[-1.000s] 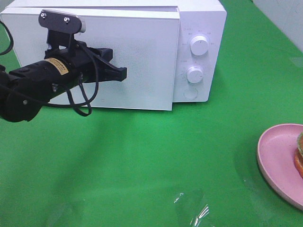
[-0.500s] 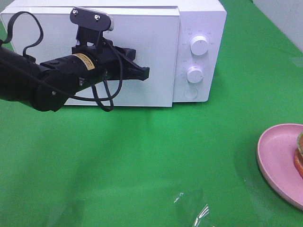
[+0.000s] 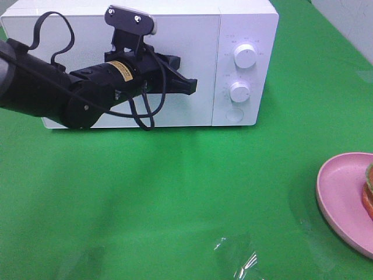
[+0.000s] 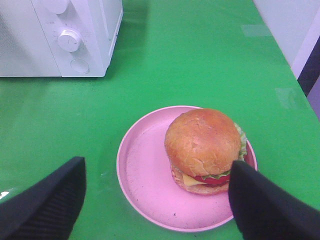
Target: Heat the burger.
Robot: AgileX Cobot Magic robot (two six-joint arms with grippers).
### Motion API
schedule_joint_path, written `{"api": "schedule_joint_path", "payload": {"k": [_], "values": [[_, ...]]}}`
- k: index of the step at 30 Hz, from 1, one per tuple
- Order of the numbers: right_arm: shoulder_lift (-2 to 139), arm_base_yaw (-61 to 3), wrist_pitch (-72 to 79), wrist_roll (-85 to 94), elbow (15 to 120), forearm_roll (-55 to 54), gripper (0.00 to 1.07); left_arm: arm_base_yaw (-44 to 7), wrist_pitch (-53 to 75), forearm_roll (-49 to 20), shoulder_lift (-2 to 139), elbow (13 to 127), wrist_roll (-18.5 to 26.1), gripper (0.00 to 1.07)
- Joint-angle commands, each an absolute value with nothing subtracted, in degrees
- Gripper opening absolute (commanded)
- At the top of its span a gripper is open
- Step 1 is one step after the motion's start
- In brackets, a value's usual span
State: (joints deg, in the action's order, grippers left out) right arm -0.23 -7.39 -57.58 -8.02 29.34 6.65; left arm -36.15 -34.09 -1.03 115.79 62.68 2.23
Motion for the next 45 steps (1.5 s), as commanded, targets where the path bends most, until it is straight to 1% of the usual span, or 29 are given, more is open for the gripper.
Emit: {"api": "schedule_joint_path", "payload": {"k": [1, 7, 9, 10, 11, 14, 15, 16, 17, 18, 19, 20, 21, 22, 23, 24, 25, 26, 27, 28, 30, 31, 32, 33, 34, 37, 39, 43, 45], "values": [[-1.7, -6.9, -57.6, -7.5, 29.2, 6.8, 0.76, -34.8, -34.7, -5.6, 116.9, 66.5, 1.8, 0.00], [-1.7, -6.9, -57.6, -7.5, 29.2, 6.8, 0.76, -35.0, -32.9, -5.1, 117.0, 67.2, 1.8, 0.00], [-1.7, -6.9, -57.6, -7.5, 29.2, 6.8, 0.76, -35.8, -25.8, -5.2, 115.7, 67.2, 1.8, 0.00], [-1.7, -6.9, -57.6, -7.5, 29.2, 6.8, 0.76, -35.8, -25.8, -5.2, 115.7, 67.2, 1.8, 0.00], [-1.7, -6.9, -57.6, -7.5, 29.2, 6.8, 0.76, -36.4, -21.2, -5.2, 115.0, 67.1, 1.8, 0.00], [-1.7, -6.9, -57.6, -7.5, 29.2, 6.8, 0.76, -36.6, -19.5, -5.2, 114.5, 67.1, 1.8, 0.02], [-1.7, -6.9, -57.6, -7.5, 29.2, 6.8, 0.76, -37.3, -14.7, -5.2, 113.8, 67.1, 1.8, 0.10], [-1.7, -6.9, -57.6, -7.5, 29.2, 6.8, 0.76, -37.7, -10.2, -5.1, 113.3, 67.1, 1.9, 0.23], [-1.7, -6.9, -57.6, -7.5, 29.2, 6.8, 0.76, -37.7, -10.2, -5.1, 113.3, 67.1, 1.9, 0.23], [-1.7, -6.9, -57.6, -7.5, 29.2, 6.8, 0.76, -38.2, -5.3, -5.1, 112.8, 67.1, 1.9, 0.43], [-1.7, -6.9, -57.6, -7.5, 29.2, 6.8, 0.76, -38.2, -5.3, -5.1, 112.8, 67.1, 1.9, 0.43], [-1.7, -6.9, -57.6, -7.5, 29.2, 6.8, 0.76, -38.6, -3.0, -5.2, 112.5, 67.1, 1.9, 0.55], [-1.7, -6.9, -57.6, -7.5, 29.2, 6.8, 0.76, -38.6, -3.0, -5.2, 112.5, 67.1, 1.9, 0.55], [-1.7, -6.9, -57.6, -7.5, 29.2, 6.8, 0.76, -39.2, 0.9, -5.3, 111.8, 67.1, 1.8, 0.76], [-1.7, -6.9, -57.6, -7.5, 29.2, 6.8, 0.76, -39.2, 0.9, -5.3, 111.8, 67.1, 1.8, 0.76], [-1.7, -6.9, -57.6, -7.5, 29.2, 6.8, 0.76, -39.9, 5.6, -5.4, 111.2, 67.1, 1.7, 0.90], [-1.7, -6.9, -57.6, -7.5, 29.2, 6.8, 0.76, -40.6, 10.8, -5.4, 110.4, 67.2, 1.8, 1.00], [-1.7, -6.9, -57.6, -7.5, 29.2, 6.8, 0.76, -40.6, 10.8, -5.4, 110.4, 67.2, 1.8, 1.00], [-1.7, -6.9, -57.6, -7.5, 29.2, 6.8, 0.76, -41.0, 15.1, -5.5, 109.7, 67.2, 1.8, 1.01], [-1.7, -6.9, -57.6, -7.5, 29.2, 6.8, 0.76, -41.0, 15.1, -5.5, 109.7, 67.2, 1.8, 1.01], [-1.7, -6.9, -57.6, -7.5, 29.2, 6.8, 0.76, -41.1, 23.5, -6.0, 108.6, 67.2, 1.7, 1.00], [-1.7, -6.9, -57.6, -7.5, 29.2, 6.8, 0.76, -41.1, 23.5, -6.0, 108.6, 67.2, 1.7, 1.00], [-1.7, -6.9, -57.6, -7.5, 29.2, 6.8, 0.76, -41.1, 28.9, -7.3, 107.8, 67.2, 1.7, 1.00], [-1.7, -6.9, -57.6, -7.5, 29.2, 6.8, 0.76, -41.1, 28.9, -7.3, 107.8, 67.2, 1.7, 1.00], [-1.7, -6.9, -57.6, -7.5, 29.2, 6.8, 0.76, -41.1, 33.2, -8.1, 106.9, 67.2, 1.7, 1.00], [-1.7, -6.9, -57.6, -7.5, 29.2, 6.8, 0.76, -41.1, 35.4, -8.2, 106.5, 67.2, 1.7, 1.00], [-1.7, -6.9, -57.6, -7.5, 29.2, 6.8, 0.76, -41.1, 42.7, -8.2, 104.2, 67.2, 1.7, 1.00], [-1.7, -6.9, -57.6, -7.5, 29.2, 6.8, 0.76, -41.1, 47.0, -8.2, 102.3, 67.2, 1.7, 1.00], [-1.7, -6.9, -57.6, -7.5, 29.2, 6.8, 0.76, -41.0, 49.6, -8.1, 101.0, 67.2, 0.7, 1.00]]}}
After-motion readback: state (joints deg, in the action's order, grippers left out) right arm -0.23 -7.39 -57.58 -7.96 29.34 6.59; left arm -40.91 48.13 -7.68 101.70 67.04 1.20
